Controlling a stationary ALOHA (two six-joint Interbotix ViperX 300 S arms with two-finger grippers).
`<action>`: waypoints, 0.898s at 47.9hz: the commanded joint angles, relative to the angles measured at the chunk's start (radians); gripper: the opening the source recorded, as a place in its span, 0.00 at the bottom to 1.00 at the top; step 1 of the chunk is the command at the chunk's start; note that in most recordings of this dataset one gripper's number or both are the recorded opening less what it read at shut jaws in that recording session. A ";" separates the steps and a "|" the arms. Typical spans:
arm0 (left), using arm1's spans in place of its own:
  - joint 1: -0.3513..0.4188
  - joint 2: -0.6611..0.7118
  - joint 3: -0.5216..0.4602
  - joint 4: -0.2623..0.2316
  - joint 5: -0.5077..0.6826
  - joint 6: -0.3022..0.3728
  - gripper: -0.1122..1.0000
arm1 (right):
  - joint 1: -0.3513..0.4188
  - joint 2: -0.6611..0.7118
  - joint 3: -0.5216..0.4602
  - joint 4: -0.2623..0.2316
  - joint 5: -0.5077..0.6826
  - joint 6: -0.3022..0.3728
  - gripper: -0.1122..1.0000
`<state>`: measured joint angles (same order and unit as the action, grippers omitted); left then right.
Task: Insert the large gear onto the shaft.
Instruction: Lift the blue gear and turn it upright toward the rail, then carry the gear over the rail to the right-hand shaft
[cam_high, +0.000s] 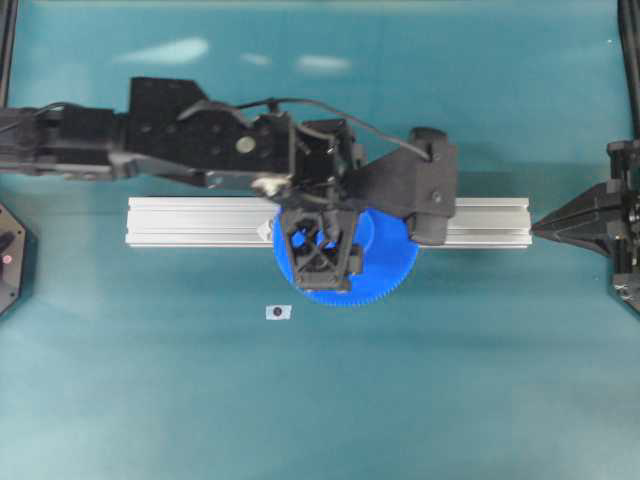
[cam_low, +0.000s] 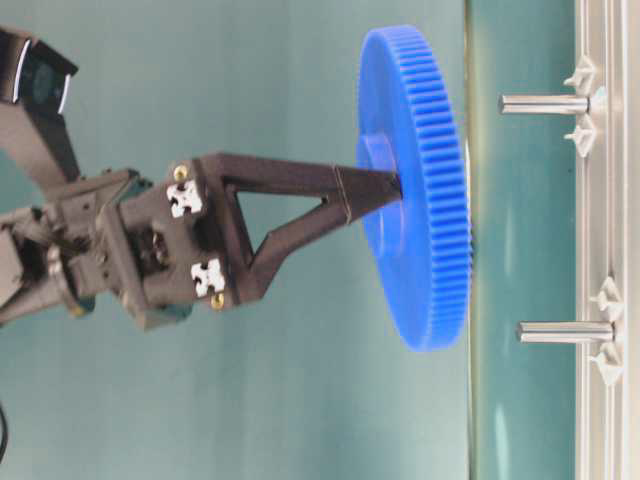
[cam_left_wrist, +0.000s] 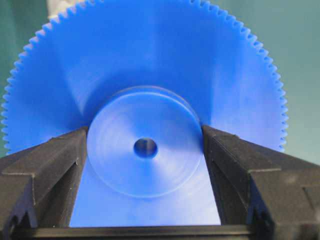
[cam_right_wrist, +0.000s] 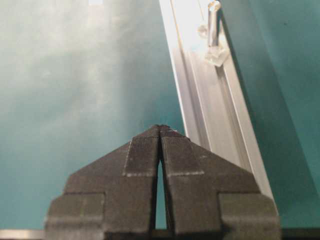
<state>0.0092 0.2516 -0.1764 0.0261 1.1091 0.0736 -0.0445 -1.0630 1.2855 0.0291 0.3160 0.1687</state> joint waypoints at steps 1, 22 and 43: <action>-0.002 -0.009 -0.063 0.002 0.015 0.021 0.79 | -0.002 0.006 -0.009 -0.002 -0.003 0.011 0.15; 0.038 0.095 -0.210 0.002 0.071 0.109 0.79 | -0.002 0.006 -0.008 -0.003 -0.008 0.011 0.15; 0.063 0.153 -0.249 0.002 0.071 0.133 0.79 | -0.002 0.006 -0.005 -0.002 -0.009 0.011 0.15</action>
<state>0.0675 0.4280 -0.3850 0.0261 1.1827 0.1963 -0.0430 -1.0630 1.2901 0.0276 0.3160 0.1687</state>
